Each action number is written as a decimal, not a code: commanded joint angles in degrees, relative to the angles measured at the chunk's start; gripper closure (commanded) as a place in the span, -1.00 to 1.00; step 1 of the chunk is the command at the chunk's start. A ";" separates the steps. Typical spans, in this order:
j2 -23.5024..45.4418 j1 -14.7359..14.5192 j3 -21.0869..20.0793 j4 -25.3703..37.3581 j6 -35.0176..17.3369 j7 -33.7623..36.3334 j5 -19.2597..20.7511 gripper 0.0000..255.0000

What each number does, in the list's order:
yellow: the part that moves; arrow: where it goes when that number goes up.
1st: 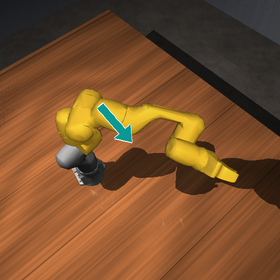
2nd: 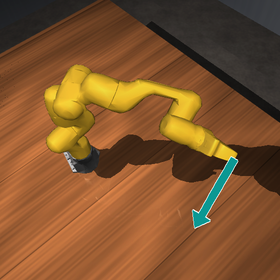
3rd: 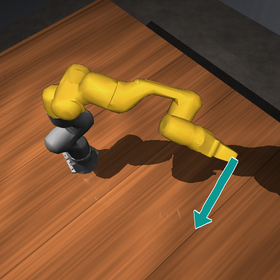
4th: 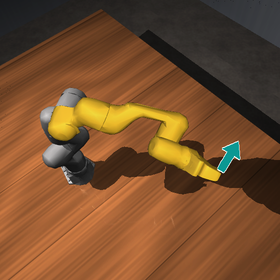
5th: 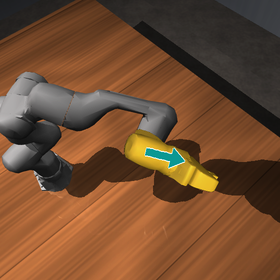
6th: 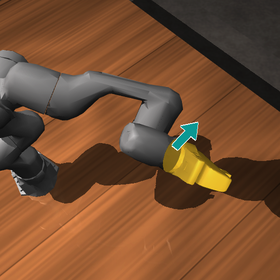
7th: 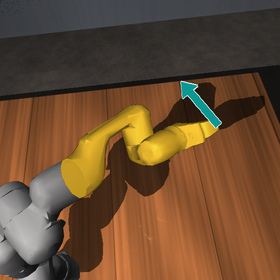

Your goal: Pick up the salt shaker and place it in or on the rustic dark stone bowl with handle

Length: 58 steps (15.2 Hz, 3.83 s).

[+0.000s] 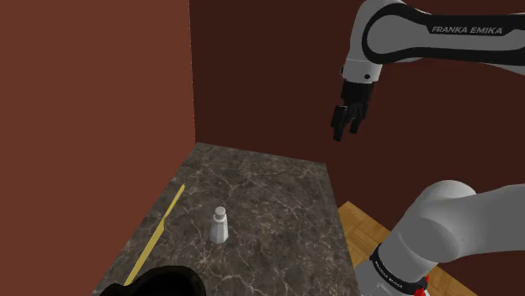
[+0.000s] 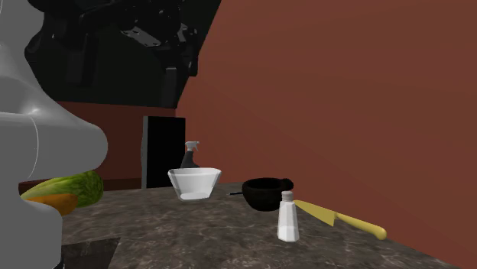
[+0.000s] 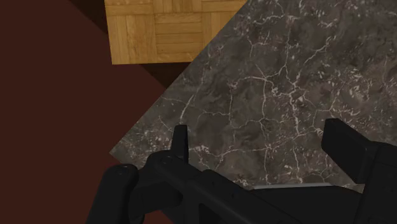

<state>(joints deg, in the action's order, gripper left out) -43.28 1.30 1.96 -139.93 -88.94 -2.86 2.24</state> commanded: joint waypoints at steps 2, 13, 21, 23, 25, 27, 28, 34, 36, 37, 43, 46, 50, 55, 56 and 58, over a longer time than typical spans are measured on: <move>0.26 -0.58 -1.14 -0.47 -0.77 1.28 -0.98 -1.00; 8.25 -6.67 -13.77 -1.26 -10.77 14.81 -10.57 -1.00; 19.27 -9.56 -22.80 3.39 -18.67 24.56 -13.93 -1.00; 22.59 -10.03 -24.98 5.22 -20.54 27.16 -13.95 -1.00; 26.12 -10.42 -27.12 7.30 -22.30 29.87 -13.56 -1.00; 29.86 -10.77 -29.19 9.64 -23.95 32.72 -12.72 -1.00; 31.81 -10.96 -30.18 10.91 -24.71 34.22 -12.13 -1.00; 40.56 -12.19 -33.62 15.46 -28.77 40.68 -8.36 -1.00; 41.18 -12.27 -33.73 14.45 -30.34 40.90 -8.10 -1.00; 41.51 -12.31 -33.79 13.96 -31.13 41.02 -7.95 -1.00; 42.44 -12.41 -33.94 12.76 -33.15 41.37 -7.52 -1.00; 42.44 -12.41 -33.94 12.76 -33.15 41.37 -7.52 -1.00; 42.44 -12.41 -33.94 12.77 -33.14 41.37 -7.52 1.00; 42.43 -12.41 -33.94 12.77 -33.14 41.37 -7.53 1.00; 42.44 -12.42 -33.94 12.78 -33.13 41.38 -7.52 1.00; 42.44 -12.41 -33.94 12.76 -33.15 41.37 -7.52 1.00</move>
<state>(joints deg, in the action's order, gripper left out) -0.86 -11.11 -31.97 -127.15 -122.09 38.51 -5.28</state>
